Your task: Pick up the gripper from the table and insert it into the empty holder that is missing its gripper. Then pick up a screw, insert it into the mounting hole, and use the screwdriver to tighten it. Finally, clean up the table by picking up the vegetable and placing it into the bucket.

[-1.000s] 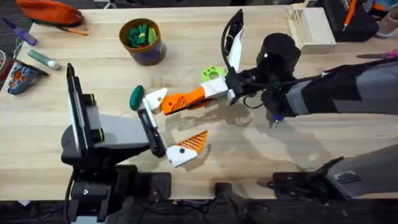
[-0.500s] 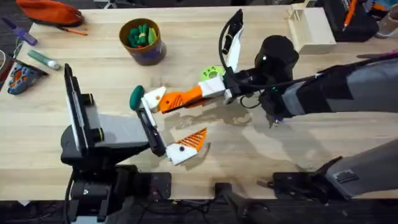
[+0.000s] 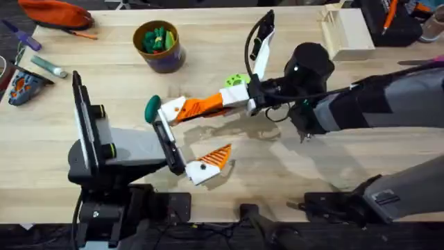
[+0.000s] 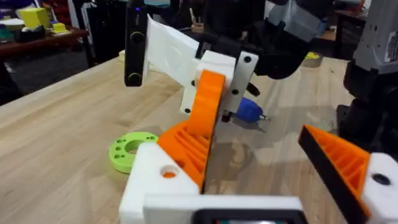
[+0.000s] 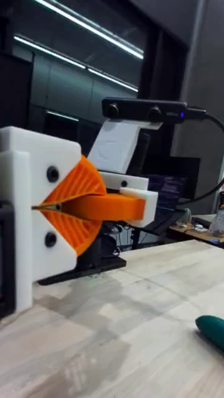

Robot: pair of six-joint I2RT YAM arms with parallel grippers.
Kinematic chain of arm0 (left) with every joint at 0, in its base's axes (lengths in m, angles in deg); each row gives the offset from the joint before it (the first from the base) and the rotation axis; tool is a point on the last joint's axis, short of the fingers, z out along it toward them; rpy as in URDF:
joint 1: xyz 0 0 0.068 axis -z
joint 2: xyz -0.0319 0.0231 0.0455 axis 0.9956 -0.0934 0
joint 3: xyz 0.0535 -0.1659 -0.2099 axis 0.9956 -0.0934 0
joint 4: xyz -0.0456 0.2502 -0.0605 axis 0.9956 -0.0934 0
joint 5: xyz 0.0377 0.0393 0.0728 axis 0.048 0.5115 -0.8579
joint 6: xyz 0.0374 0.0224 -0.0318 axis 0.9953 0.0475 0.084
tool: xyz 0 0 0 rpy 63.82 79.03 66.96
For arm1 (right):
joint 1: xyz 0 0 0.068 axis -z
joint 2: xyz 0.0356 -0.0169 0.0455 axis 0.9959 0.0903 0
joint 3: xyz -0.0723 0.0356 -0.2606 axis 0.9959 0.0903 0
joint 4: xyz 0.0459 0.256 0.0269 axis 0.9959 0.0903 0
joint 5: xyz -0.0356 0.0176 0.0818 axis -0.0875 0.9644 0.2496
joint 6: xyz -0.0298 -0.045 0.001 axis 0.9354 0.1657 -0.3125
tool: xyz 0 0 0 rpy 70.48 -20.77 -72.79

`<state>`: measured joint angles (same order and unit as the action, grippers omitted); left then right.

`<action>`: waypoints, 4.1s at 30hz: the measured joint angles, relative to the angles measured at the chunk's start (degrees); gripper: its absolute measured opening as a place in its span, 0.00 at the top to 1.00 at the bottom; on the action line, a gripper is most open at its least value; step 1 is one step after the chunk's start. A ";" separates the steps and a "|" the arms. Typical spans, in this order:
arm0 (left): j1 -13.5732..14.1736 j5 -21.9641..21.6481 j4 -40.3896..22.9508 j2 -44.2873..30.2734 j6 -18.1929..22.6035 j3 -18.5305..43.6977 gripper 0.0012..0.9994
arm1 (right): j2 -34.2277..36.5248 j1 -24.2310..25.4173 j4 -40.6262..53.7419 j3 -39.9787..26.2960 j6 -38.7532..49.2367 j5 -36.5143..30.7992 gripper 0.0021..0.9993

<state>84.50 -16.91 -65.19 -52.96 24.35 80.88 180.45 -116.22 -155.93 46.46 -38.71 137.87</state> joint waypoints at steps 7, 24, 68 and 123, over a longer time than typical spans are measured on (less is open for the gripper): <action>0.00 -0.31 0.02 -0.02 -0.01 0.00 0.01 | 0.00 -0.48 -0.15 0.11 -0.06 -1.09 0.99; 0.00 0.26 -0.02 0.00 0.04 0.00 0.01 | 0.65 -0.57 1.89 -1.69 0.59 2.38 0.99; 0.00 0.55 -0.07 -0.02 0.21 0.00 0.01 | 6.14 -0.85 3.63 -8.39 1.28 7.94 0.99; -0.22 -2.03 0.24 0.01 0.23 0.00 0.01 | 7.82 -1.79 -2.22 -8.37 -0.05 3.20 0.99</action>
<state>84.28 -18.94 -64.95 -52.95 24.58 80.88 188.27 -118.01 -158.16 38.09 -38.76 141.06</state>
